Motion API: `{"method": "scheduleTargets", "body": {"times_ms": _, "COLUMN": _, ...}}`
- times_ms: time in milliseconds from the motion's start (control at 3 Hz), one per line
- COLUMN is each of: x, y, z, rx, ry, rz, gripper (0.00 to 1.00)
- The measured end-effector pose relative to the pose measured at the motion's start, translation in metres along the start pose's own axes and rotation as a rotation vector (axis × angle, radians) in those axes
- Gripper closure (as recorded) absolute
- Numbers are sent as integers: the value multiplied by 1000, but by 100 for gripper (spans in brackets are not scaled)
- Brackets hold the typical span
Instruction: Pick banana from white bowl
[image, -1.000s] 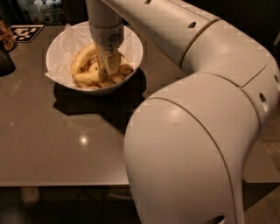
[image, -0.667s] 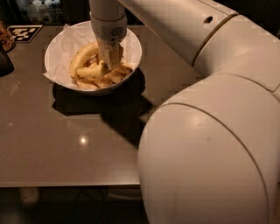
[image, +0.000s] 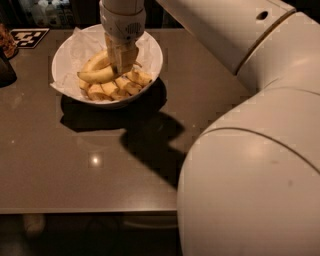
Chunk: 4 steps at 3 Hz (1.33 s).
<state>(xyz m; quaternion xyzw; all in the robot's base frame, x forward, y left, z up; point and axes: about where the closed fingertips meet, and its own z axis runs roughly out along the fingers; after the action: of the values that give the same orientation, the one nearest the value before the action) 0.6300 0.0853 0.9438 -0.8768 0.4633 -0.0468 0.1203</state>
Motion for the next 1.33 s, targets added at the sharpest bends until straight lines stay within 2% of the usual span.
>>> {"method": "scheduleTargets", "body": {"times_ms": 667, "x": -5, "y": 41, "z": -16, "rx": 66, "ry": -110, "rz": -10, "gripper": 100}}
{"method": "scheduleTargets", "body": {"times_ms": 1000, "x": -14, "y": 70, "z": -32, "rx": 91, "ry": -118, "rz": -2, "gripper": 100}}
{"method": "scheduleTargets", "body": {"times_ms": 1333, "x": -23, "y": 91, "z": -46, "rx": 111, "ry": -121, "rz": 0, "gripper": 100}}
